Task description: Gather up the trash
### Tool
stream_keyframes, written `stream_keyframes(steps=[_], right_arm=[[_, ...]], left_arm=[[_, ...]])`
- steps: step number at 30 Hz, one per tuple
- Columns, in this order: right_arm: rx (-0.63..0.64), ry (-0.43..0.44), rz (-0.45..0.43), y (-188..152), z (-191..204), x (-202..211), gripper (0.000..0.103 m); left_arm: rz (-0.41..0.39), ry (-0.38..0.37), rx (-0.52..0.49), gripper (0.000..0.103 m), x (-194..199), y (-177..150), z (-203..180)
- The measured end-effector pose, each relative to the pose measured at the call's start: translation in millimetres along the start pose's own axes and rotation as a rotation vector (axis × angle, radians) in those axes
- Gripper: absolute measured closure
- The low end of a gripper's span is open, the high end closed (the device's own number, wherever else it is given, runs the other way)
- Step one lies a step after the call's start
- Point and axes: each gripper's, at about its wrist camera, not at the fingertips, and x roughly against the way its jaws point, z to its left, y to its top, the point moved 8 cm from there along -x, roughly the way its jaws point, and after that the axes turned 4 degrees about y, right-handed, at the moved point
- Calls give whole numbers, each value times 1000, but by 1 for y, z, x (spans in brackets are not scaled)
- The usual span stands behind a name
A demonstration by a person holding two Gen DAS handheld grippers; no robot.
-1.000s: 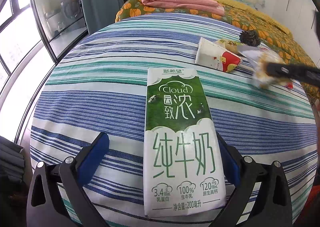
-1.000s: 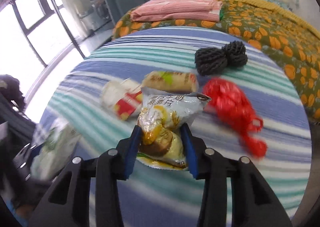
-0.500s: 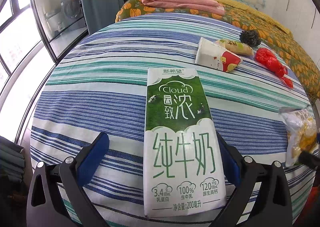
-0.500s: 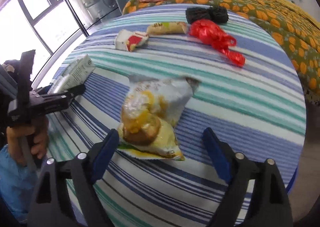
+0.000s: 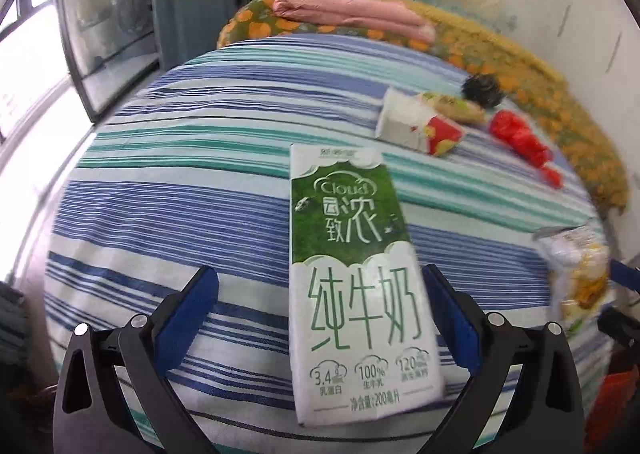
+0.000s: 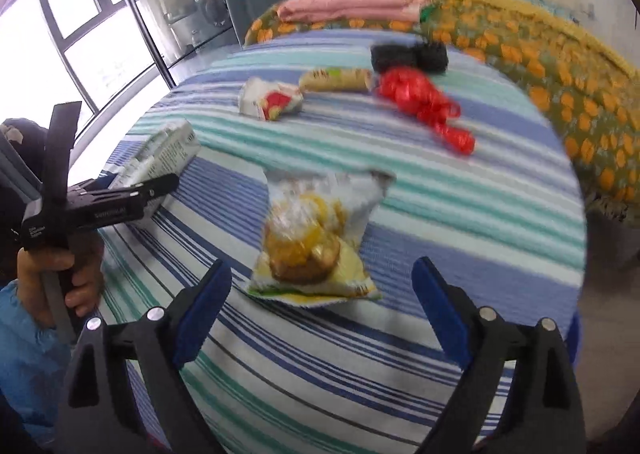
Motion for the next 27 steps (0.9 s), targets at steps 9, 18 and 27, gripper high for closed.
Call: stream_keyframes(steps=[9, 18, 27], right_arm=[[68, -112, 84, 13, 15, -39, 14], [-10, -86, 6, 12, -5, -15, 58], [-161, 15, -90, -9, -58, 53, 58]], left_arm=[[31, 27, -46, 5, -3, 8, -7], [29, 97, -119, 47, 0, 4, -9], [2, 12, -128, 55, 21, -8, -45]])
